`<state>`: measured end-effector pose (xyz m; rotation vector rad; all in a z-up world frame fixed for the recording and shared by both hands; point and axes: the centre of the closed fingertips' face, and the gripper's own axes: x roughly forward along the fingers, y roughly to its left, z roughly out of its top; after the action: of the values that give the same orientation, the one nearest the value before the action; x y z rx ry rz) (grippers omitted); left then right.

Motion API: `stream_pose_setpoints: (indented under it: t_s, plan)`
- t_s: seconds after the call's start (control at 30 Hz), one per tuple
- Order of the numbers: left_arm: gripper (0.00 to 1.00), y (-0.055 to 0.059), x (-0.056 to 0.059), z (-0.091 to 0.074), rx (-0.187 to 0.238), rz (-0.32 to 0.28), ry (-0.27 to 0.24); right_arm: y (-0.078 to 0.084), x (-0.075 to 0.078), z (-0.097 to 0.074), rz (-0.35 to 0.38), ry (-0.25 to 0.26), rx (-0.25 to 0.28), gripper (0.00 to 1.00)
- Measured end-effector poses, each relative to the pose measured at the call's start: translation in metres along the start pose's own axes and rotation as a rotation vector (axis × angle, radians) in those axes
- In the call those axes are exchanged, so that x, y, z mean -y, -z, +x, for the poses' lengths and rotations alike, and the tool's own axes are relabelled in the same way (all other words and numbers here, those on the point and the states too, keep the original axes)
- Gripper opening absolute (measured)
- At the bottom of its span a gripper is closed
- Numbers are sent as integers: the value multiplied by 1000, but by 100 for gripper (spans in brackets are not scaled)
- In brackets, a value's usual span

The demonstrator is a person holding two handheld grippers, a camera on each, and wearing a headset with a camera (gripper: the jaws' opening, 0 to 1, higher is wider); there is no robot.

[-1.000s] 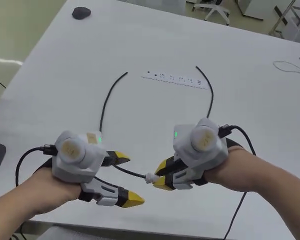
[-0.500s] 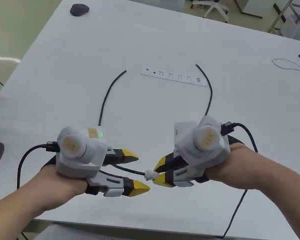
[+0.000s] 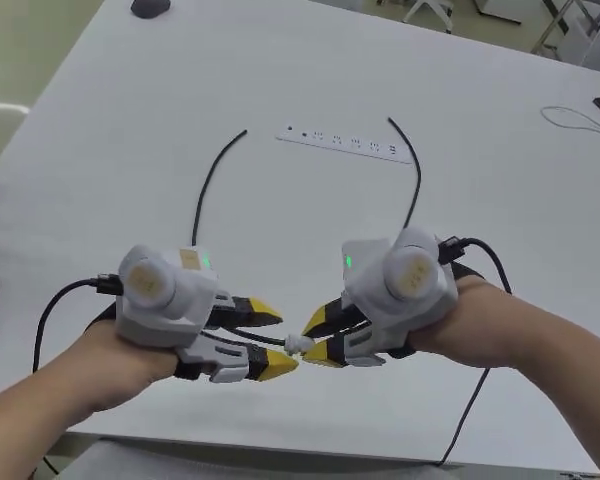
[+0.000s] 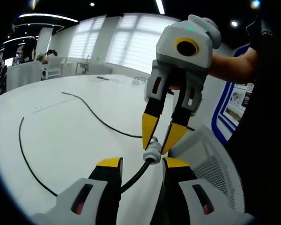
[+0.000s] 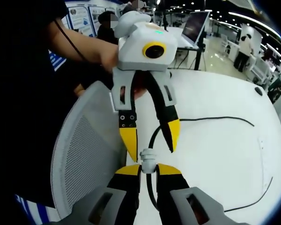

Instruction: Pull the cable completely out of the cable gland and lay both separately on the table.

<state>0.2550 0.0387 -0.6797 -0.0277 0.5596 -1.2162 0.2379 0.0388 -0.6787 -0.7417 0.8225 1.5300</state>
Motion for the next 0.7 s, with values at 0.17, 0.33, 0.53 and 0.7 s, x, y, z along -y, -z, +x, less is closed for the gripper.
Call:
stream_pose_setpoints:
  t_s: [0.17, 0.33, 0.53, 0.7]
  plan:
    - [25, 1, 2, 1, 1, -5, 25, 2, 2, 3, -11, -4, -11, 7]
    - [18, 1, 6, 2, 4, 9, 54, 1, 3, 4, -35, -5, -7, 7]
    - [15, 2, 8, 2, -7, -29, 75, 0, 2, 5, -61, -5, 3, 7]
    - [15, 2, 6, 0, -11, 4, 58, -1, 4, 5, -79, 11, 9, 8]
